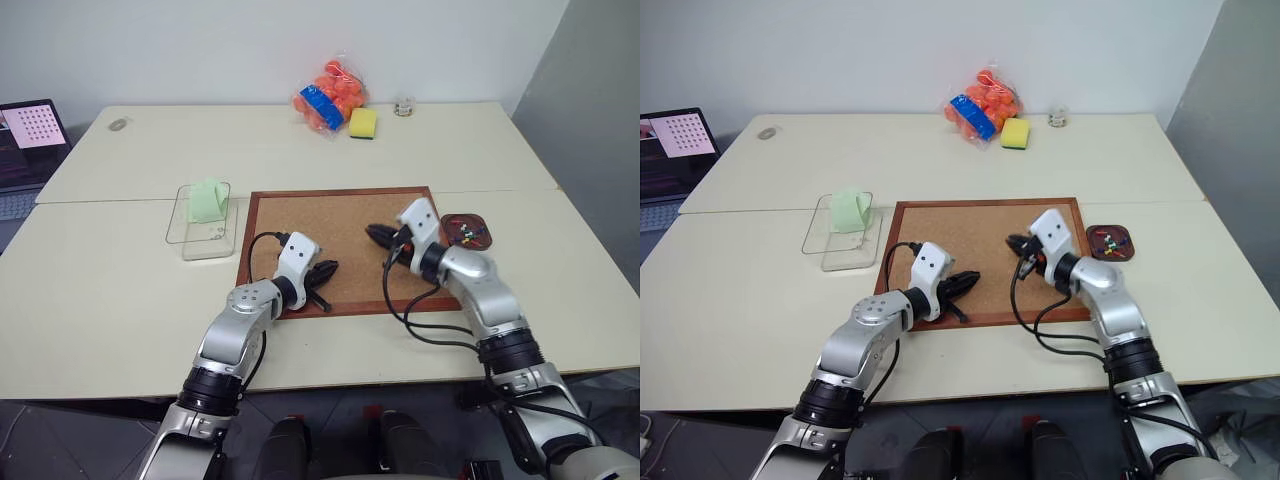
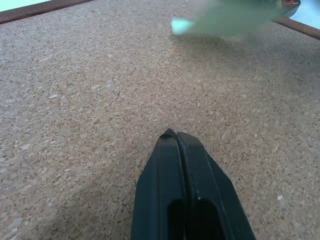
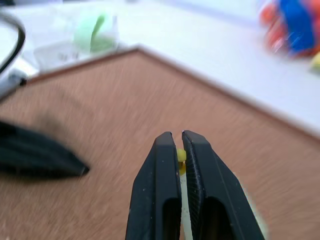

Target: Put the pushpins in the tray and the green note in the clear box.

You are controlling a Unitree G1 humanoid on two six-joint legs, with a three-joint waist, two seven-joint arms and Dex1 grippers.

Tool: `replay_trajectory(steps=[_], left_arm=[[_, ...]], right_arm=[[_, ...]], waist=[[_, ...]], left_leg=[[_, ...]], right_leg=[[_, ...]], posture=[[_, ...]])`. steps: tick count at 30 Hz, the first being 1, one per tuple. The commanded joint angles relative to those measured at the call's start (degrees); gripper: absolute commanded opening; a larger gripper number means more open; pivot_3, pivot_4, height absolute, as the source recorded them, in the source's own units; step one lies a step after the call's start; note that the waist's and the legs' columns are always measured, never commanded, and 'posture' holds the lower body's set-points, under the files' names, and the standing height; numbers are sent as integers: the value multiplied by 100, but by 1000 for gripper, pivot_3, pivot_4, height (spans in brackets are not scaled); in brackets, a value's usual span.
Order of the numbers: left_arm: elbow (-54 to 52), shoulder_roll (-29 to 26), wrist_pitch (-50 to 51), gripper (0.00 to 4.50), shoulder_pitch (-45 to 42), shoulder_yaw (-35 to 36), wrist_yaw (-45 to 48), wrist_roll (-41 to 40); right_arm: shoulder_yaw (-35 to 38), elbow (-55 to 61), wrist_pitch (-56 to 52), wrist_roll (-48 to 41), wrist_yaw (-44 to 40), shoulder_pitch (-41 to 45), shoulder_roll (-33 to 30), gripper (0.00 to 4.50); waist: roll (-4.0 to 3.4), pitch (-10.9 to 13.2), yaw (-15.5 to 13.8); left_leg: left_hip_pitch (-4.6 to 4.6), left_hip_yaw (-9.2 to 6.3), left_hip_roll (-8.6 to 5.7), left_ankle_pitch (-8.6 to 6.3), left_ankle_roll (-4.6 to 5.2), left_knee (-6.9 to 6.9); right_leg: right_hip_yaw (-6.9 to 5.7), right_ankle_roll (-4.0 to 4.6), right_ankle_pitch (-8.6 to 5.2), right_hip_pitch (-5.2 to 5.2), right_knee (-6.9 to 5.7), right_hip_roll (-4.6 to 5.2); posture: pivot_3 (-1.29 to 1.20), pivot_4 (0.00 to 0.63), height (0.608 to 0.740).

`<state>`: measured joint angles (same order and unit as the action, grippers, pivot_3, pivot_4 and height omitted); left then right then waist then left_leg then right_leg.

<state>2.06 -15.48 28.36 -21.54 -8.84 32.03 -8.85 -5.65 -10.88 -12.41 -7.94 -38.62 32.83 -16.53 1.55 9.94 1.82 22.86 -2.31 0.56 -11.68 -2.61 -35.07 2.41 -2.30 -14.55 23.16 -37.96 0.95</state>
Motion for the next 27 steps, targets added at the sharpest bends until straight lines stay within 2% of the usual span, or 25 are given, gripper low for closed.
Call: replay_trajectory(steps=[1,7,9,10,18,23,27], left_arm=[[232,42,165,0,44,-99,7,33],[136,414,688,0,-152,522,24,-732],[-63,587,1123,405,-265,914,145,-1380],[-137,652,1343,405,-314,1065,158,-1625],[-254,950,3258,2019,-711,2224,-45,-3556],[142,929,4041,3089,-951,2552,-229,-4155],[440,1003,4454,3923,-1007,2704,-524,-4334]], right_arm=[[50,367,-151,-131,-54,50,-45,22],[-192,516,-11,-41,-649,8,-395,22],[-375,575,252,85,-985,-66,-639,0],[-437,593,354,115,-1089,-92,-725,0],[-787,751,1306,260,-1865,-280,-1254,0],[-812,724,1930,224,-2315,-312,-1538,0],[-829,856,2070,135,-2493,-322,-1614,0]], waist=[[0,0,0],[1,1,-22],[3,2,-23],[7,5,-12],[18,14,13],[21,15,3],[22,16,-1]], left_leg=[[0,0,0,0,0,0],[6,-1,-3,0,0,-5],[7,-1,-6,0,0,-5],[8,-2,-5,0,0,-6],[8,-4,0,0,0,-4],[8,-6,-1,0,-1,-4],[7,-5,-4,0,-1,-5]], right_leg=[[0,0,0,0,-1,0],[-2,-1,1,0,0,4],[-2,-1,1,0,0,4],[-3,-1,0,1,1,4],[-4,-2,0,3,3,-3],[-6,-2,0,3,1,-3],[-4,-2,0,1,3,-1]], posture=[[0,150,740],[0,150,740],[0,150,740],[0,150,740],[0,150,740],[0,150,740],[0,150,740]])
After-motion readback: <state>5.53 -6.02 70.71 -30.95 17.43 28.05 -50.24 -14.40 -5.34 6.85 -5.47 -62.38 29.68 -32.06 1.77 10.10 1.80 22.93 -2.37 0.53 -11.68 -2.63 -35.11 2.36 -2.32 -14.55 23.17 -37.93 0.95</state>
